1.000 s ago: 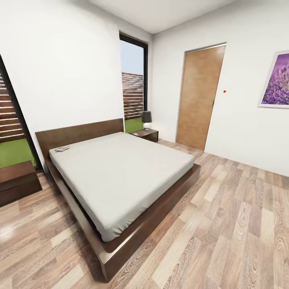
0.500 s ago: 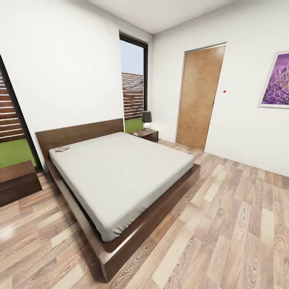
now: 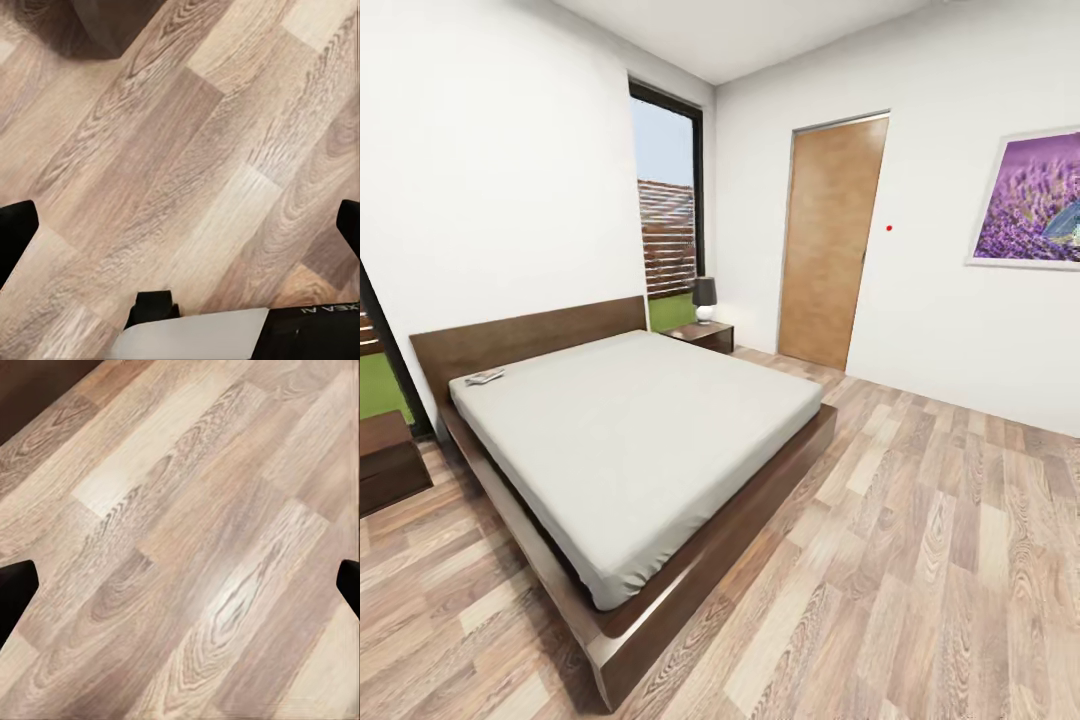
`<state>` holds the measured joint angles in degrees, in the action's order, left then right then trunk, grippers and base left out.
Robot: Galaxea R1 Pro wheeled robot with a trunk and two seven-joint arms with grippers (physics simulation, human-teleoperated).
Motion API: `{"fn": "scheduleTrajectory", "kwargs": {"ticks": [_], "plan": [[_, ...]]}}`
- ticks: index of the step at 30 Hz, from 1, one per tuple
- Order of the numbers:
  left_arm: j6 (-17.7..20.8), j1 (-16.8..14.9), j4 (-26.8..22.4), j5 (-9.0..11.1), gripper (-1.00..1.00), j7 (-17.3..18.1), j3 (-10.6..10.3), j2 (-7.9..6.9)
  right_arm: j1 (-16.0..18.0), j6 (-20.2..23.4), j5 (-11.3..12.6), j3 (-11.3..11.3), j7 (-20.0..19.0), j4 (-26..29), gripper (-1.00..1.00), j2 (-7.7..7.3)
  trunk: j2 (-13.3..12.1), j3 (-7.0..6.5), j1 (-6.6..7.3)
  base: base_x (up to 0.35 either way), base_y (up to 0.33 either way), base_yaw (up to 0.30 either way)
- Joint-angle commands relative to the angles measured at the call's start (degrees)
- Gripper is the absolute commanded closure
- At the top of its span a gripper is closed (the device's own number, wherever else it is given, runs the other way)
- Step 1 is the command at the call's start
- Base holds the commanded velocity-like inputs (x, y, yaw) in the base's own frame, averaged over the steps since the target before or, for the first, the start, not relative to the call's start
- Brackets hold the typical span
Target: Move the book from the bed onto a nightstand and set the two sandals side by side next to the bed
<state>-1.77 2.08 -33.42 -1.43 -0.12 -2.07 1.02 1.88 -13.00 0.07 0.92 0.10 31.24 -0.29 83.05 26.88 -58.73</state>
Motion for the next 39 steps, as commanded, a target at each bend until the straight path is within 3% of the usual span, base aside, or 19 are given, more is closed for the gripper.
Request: {"fn": "scheduleTrajectory", "kwargs": {"ticks": [1,7,23,39], "plan": [[-0.3,0.0,-0.2,-0.2,-1.00,-0.1,0.0,-0.07,0.0,-0.2,0.3,0.8,0.1,0.0,-1.00,0.03,0.0,0.05,0.00,0.000,0.000,-0.274],[-0.7,0.0,-0.2,-0.2,-1.00,0.0,0.2,-0.35,0.0,-0.4,0.4,2.7,0.3,-1.0,-1.00,-0.07,0.0,0.05,0.00,0.000,0.000,-0.276],[-0.9,0.0,2.2,-0.3,-1.00,-0.1,0.0,0.13,0.0,-1.7,0.6,2.9,0.4,-3.1,-1.00,-1.18,0.0,0.04,0.00,0.007,0.000,-0.277],[-0.3,0.0,2.5,-0.4,-1.00,0.2,-0.1,-0.05,0.0,-1.8,0.5,2.8,0.4,-3.4,-1.00,-1.18,0.0,-0.41,0.00,0.298,0.000,-0.273]]}}
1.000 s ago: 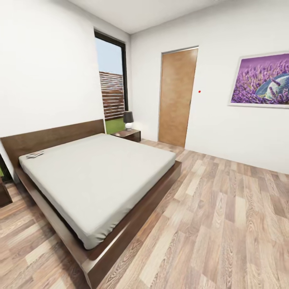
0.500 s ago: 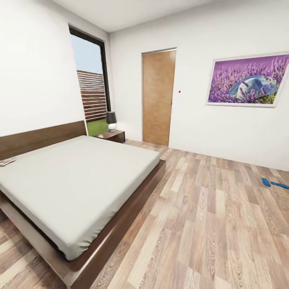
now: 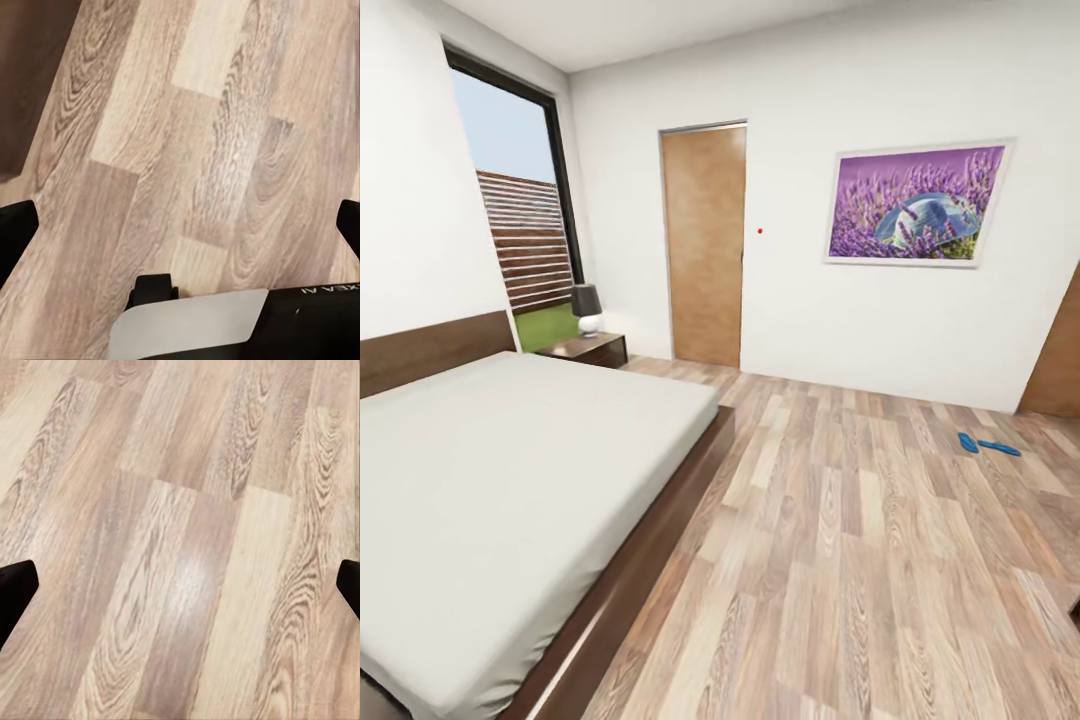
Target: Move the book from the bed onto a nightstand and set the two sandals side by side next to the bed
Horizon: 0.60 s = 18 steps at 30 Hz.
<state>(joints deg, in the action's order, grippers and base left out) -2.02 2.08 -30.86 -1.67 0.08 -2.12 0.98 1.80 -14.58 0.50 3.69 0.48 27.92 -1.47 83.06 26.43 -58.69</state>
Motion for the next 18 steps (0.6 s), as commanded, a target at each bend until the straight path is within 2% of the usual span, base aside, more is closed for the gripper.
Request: {"fn": "scheduleTrajectory", "kwargs": {"ticks": [1,18], "plan": [[-0.1,0.0,-0.1,-0.2,-1.00,0.0,0.0,-0.03,0.0,-0.2,0.0,0.0,0.0,-0.1,-1.00,0.00,0.0,0.01,-0.04,0.327,0.000,-0.272],[-0.4,0.0,-0.1,-0.2,-1.00,-0.5,0.0,-0.26,0.0,-0.2,-0.2,0.0,0.0,-0.1,-1.00,0.07,0.0,-0.56,-0.04,0.328,0.000,-0.261]]}}
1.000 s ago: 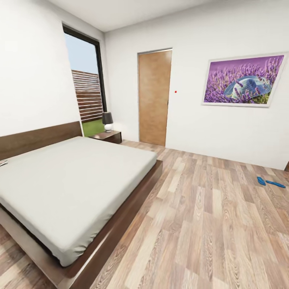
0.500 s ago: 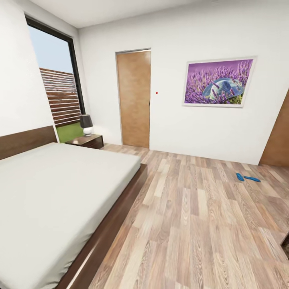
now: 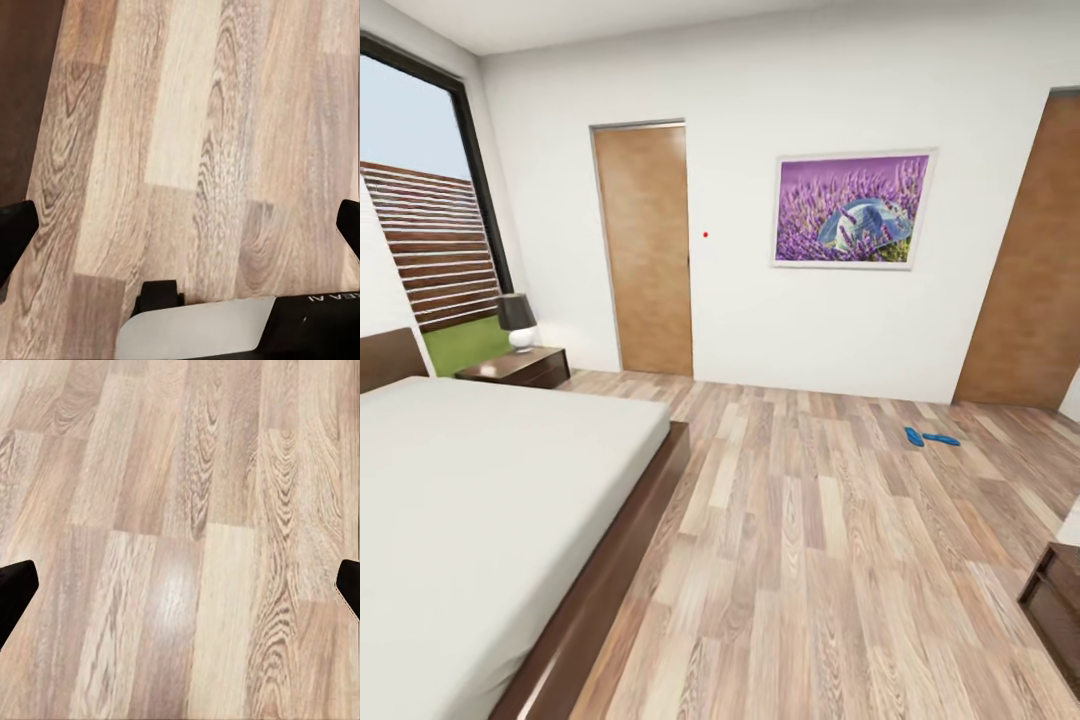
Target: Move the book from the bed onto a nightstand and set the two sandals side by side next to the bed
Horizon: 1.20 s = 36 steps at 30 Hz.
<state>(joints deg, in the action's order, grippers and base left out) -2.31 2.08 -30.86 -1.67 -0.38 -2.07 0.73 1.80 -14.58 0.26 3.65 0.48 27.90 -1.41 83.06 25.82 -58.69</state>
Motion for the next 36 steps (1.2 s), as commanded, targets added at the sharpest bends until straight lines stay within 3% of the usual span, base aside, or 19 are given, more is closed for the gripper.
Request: {"fn": "scheduleTrajectory", "kwargs": {"ticks": [1,29,36], "plan": [[-0.1,0.0,-0.1,-0.2,-1.00,-0.1,0.0,-0.01,0.1,-0.2,0.0,0.0,0.0,-0.1,-1.00,0.01,0.0,0.01,-0.04,0.329,0.000,-0.252],[-0.3,0.0,-0.1,-0.1,-1.00,-0.1,0.1,-0.11,0.0,-0.2,-0.3,-0.2,0.0,-0.1,-1.00,0.01,0.0,-0.33,-0.04,0.330,0.000,-0.256],[-0.3,0.0,-0.1,-0.1,-1.00,-0.1,0.1,-0.11,0.1,-0.2,-0.3,-0.2,0.1,-0.1,-1.00,0.01,0.0,-0.33,-0.04,0.330,0.000,-0.089]]}}
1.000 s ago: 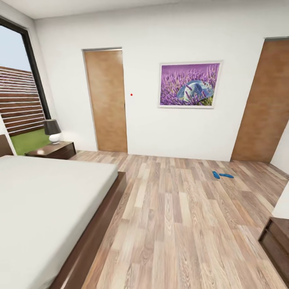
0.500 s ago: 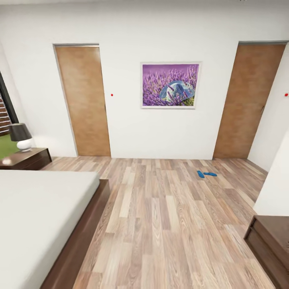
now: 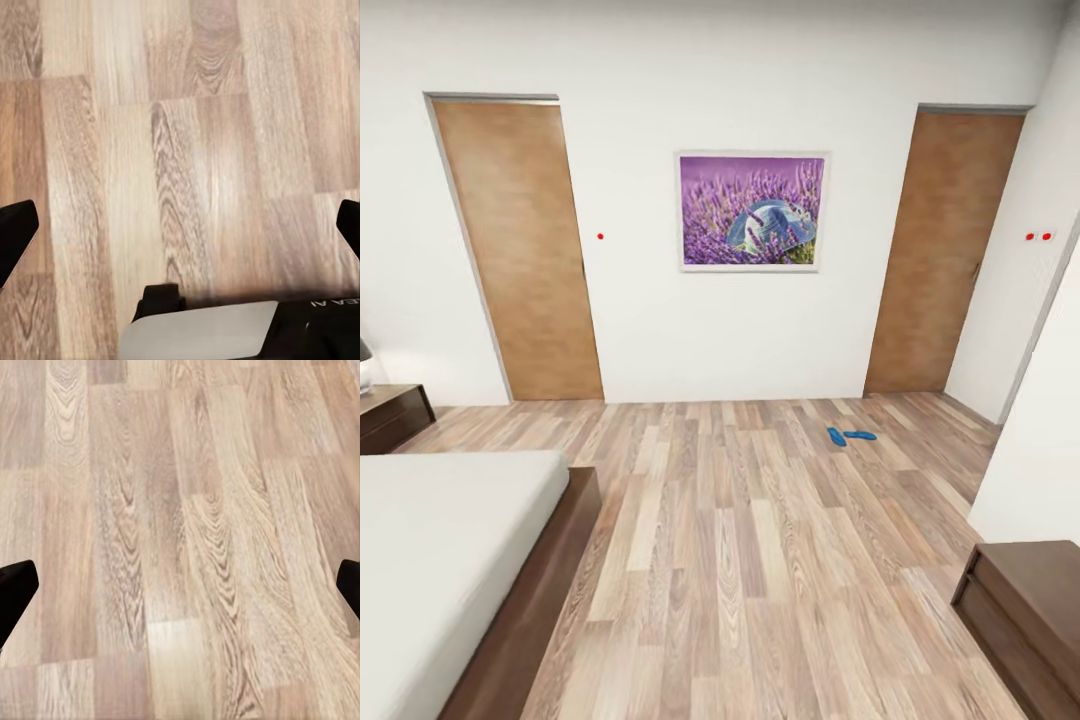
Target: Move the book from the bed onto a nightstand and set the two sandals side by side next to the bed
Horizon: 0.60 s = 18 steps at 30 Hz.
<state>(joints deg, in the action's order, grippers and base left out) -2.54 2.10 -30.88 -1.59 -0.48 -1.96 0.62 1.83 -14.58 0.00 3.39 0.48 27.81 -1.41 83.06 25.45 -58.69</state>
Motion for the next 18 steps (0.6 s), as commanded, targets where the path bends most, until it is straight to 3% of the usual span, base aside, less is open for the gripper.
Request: {"fn": "scheduleTrajectory", "kwargs": {"ticks": [1,18], "plan": [[-0.1,0.0,-0.1,-0.2,-1.00,-0.1,-0.1,-0.01,0.0,-0.2,0.0,0.0,0.1,0.0,-1.00,0.01,0.0,0.05,-0.04,0.329,0.000,-0.008],[-0.2,0.0,-0.1,-0.2,-1.00,-0.1,-0.1,-0.01,0.0,-0.2,0.0,0.0,0.1,-0.1,-1.00,-0.04,0.0,0.05,-0.04,0.329,0.000,-0.001]]}}
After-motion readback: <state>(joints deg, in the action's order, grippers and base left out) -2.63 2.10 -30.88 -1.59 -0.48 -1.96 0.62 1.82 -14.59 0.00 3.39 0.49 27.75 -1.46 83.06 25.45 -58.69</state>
